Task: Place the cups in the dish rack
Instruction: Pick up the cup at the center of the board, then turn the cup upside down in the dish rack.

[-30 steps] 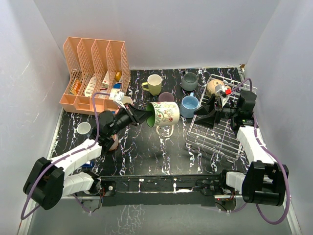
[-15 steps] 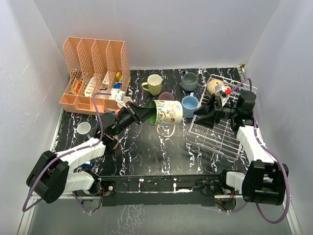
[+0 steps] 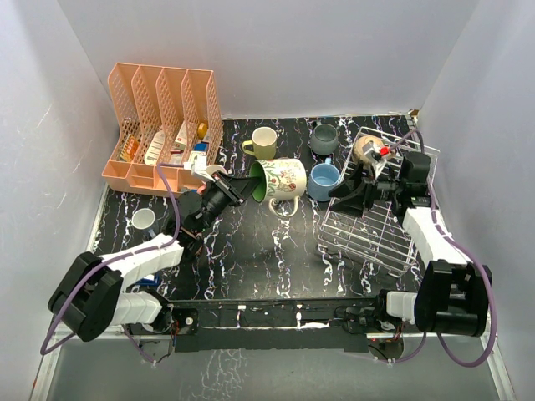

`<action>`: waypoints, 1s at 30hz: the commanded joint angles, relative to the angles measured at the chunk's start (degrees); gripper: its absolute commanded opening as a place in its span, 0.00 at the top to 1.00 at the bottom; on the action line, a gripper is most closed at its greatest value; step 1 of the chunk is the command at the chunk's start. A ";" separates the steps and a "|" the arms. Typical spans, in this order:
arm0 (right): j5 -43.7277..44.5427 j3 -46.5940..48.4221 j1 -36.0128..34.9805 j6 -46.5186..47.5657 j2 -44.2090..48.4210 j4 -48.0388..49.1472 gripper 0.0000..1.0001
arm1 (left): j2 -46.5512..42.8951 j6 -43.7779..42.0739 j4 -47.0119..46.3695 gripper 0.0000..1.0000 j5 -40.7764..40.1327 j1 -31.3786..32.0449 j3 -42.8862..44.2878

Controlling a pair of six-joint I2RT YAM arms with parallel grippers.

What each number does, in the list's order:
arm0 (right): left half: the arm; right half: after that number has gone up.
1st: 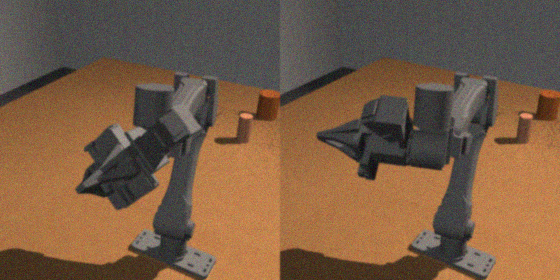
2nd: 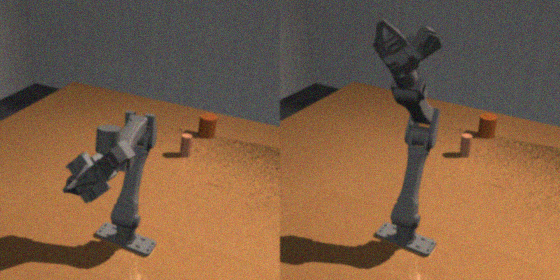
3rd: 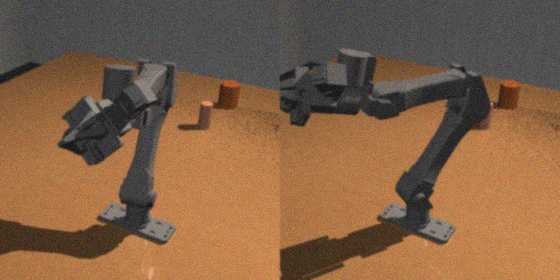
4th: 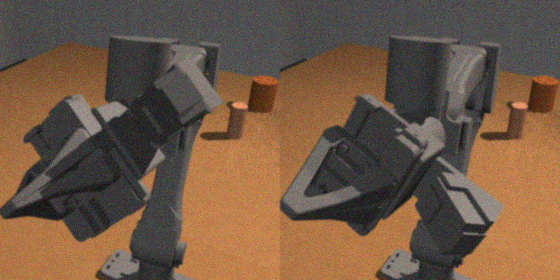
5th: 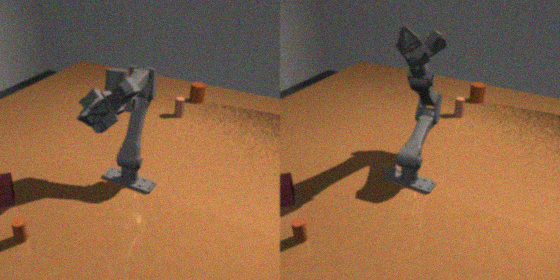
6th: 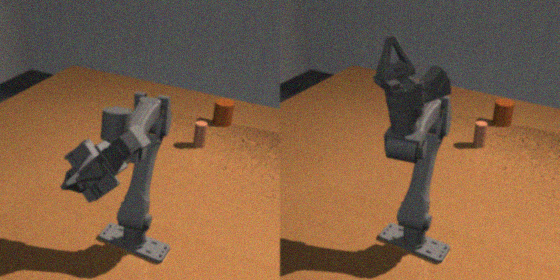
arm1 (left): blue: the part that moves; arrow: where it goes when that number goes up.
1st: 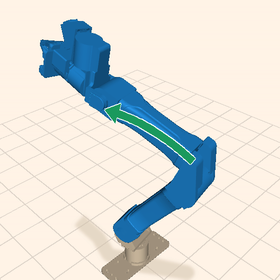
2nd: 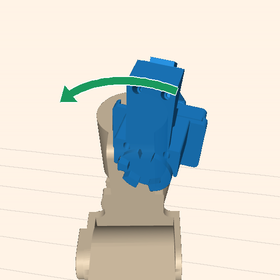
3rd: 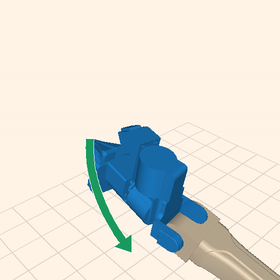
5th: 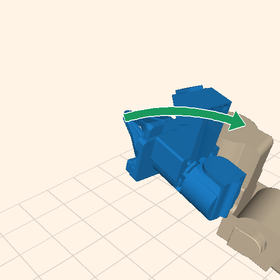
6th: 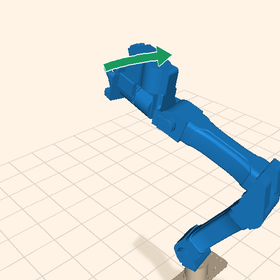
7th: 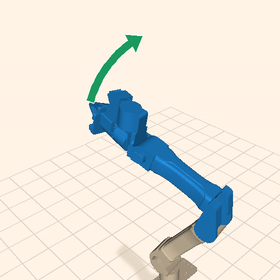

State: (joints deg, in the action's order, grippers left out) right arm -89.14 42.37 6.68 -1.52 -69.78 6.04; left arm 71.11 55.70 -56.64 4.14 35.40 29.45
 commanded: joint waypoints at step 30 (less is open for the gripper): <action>29.57 10.74 -22.33 -68.90 2.05 13.21 0.08 | 11.04 7.90 -27.81 1.00 -9.93 1.80 13.31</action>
State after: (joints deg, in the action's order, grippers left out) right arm -66.67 54.43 -12.19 -59.11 -66.85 7.49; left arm 82.70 60.20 -70.59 -3.07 36.18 37.93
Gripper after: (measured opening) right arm 0.934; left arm 0.076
